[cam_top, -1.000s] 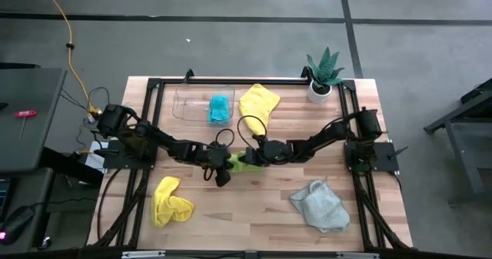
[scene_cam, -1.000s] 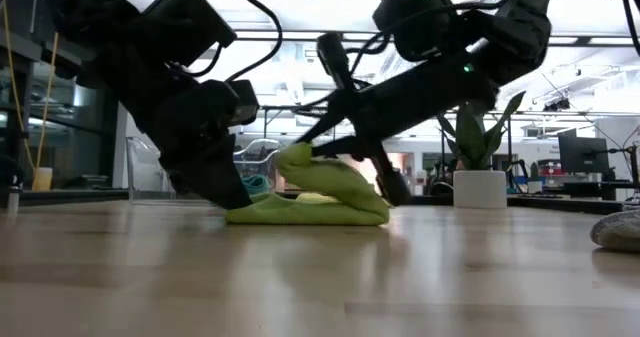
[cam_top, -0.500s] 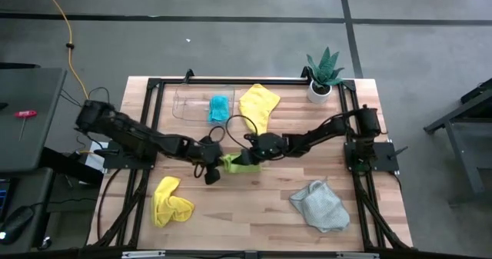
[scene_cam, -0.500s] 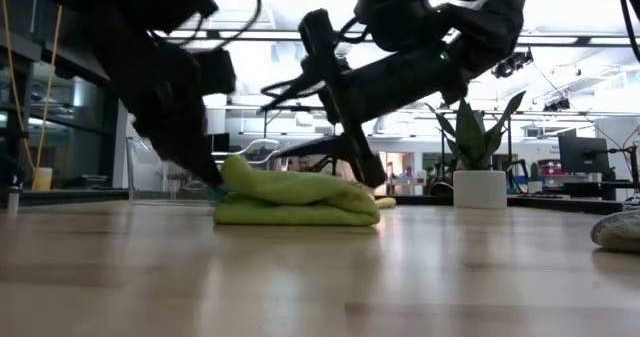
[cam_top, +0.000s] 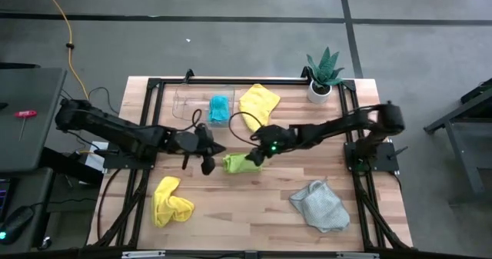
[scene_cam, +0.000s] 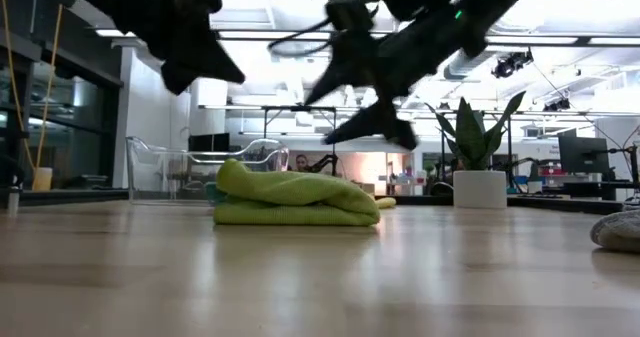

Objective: Fold microfiber towels
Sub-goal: Fold the green towel, then put the green towel into the transparent bin

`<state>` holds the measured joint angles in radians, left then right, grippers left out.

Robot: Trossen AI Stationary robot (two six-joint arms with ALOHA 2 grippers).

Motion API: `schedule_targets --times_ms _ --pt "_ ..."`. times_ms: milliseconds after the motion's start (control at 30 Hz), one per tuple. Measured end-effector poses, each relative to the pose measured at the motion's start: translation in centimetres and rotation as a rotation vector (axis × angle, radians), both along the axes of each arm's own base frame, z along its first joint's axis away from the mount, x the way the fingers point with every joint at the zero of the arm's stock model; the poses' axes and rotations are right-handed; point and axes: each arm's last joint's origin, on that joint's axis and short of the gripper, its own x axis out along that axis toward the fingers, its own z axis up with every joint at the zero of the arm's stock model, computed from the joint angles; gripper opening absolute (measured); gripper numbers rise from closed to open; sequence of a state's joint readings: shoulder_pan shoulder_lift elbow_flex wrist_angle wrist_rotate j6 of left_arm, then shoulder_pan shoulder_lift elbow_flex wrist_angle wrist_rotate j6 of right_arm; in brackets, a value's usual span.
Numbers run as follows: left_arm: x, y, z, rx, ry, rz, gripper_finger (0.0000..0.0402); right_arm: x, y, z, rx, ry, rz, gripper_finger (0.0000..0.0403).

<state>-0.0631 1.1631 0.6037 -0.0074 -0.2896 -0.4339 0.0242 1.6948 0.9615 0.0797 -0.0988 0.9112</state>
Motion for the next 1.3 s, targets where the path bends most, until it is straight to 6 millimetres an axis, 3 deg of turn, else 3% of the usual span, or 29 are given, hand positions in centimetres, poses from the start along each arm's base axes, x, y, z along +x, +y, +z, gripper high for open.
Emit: schedule_targets --times_ms 100,267,400,567,833,1000,1300 --pt "1.3 -0.2 -0.6 -0.017 -0.045 -0.024 0.0000 -1.9 0.3 1.8 -0.143 0.066 -0.020 0.0223" --pt "4.0 -0.5 -3.4 -0.045 -0.054 -0.069 0.0000 -4.4 1.0 4.1 -0.292 0.112 0.010 0.0223" --pt "5.2 -0.6 -6.1 -0.049 0.007 -0.077 0.0000 -5.0 1.7 4.4 -0.345 0.130 0.039 0.0223" --pt "5.0 -0.7 -8.3 -0.069 0.158 -0.106 0.0000 -4.9 2.0 3.8 -0.355 0.160 0.052 0.0223" --pt "3.4 -0.6 -9.7 0.028 0.395 -0.170 0.0000 -4.7 2.1 3.3 -0.365 0.177 0.062 0.0223" --pt "3.0 -0.6 -9.5 0.065 0.437 -0.230 0.0000 -4.7 2.0 3.3 -0.369 0.178 0.063 0.0223" --pt "2.6 -1.0 -4.7 0.076 0.310 -0.265 0.0000 -4.7 2.0 3.2 -0.371 0.180 0.062 0.0223"
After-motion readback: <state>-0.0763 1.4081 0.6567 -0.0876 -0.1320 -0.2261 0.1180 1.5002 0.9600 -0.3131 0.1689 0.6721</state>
